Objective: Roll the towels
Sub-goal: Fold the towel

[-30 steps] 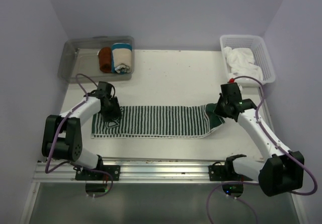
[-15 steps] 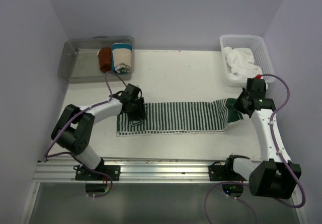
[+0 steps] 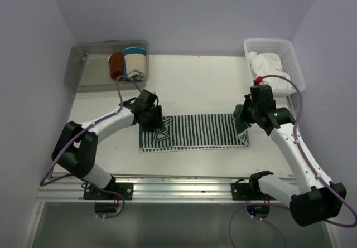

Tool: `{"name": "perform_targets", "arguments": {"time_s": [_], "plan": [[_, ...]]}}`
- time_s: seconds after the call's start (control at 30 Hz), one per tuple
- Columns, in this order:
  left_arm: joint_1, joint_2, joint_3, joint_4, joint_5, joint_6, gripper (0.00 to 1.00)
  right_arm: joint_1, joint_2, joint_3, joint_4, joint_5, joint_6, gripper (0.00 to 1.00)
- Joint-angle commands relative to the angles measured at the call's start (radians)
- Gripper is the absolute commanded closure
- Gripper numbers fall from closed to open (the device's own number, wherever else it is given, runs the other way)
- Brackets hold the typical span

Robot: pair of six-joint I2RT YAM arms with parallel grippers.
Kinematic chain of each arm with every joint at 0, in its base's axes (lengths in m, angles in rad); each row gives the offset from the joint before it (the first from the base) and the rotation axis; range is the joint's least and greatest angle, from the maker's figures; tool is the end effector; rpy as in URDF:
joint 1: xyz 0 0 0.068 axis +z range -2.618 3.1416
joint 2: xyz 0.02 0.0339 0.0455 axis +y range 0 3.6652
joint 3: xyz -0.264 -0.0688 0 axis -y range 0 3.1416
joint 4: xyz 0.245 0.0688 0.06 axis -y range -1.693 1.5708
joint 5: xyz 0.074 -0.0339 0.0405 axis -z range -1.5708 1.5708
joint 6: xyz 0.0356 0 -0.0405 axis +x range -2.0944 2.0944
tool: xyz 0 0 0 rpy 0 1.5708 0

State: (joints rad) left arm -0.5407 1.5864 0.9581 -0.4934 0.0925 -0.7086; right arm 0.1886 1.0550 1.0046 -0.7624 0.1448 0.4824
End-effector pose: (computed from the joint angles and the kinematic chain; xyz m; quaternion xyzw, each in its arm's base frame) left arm 0.2599 -0.1599 0.1834 -0.0714 0.9713 -0.1666 0.1541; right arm 0.2098 0.0348 0.3114 0.1621 0.9127 0.0580 0.3706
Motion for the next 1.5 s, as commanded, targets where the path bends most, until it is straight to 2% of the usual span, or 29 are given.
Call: {"name": "perform_targets", "arguments": {"time_s": [0.0,0.13,0.3,0.53,0.67,0.97,1.23,1.47], "plan": [[0.082,-0.112,-0.004,-0.111,-0.053,0.054,0.42,0.127,0.028,0.054,0.026,0.01,0.071,1.0],[0.131,-0.189,-0.077,-0.154,-0.089,0.066,0.4,0.245,0.08,0.097,0.041,0.035,0.09,1.0],[0.172,-0.213,-0.186,-0.102,-0.125,0.058,0.38,0.455,0.192,0.183,0.026,0.124,0.111,1.0],[0.179,-0.123,-0.271,-0.005,-0.097,0.058,0.4,0.691,0.365,0.317,0.051,0.136,0.143,1.0],[0.179,-0.126,-0.283,0.029,-0.06,0.058,0.41,0.776,0.471,0.405,0.052,0.148,0.154,1.0],[0.179,-0.134,-0.288,0.049,-0.037,0.057,0.42,0.87,0.752,0.686,-0.028,0.212,0.168,1.0],[0.179,-0.151,-0.298,0.033,-0.037,0.063,0.42,0.87,0.858,0.788,-0.06,0.279,0.223,1.0],[0.191,-0.19,-0.321,0.041,-0.002,0.035,0.41,0.87,0.939,0.827,-0.043,0.257,0.225,1.0]]}}
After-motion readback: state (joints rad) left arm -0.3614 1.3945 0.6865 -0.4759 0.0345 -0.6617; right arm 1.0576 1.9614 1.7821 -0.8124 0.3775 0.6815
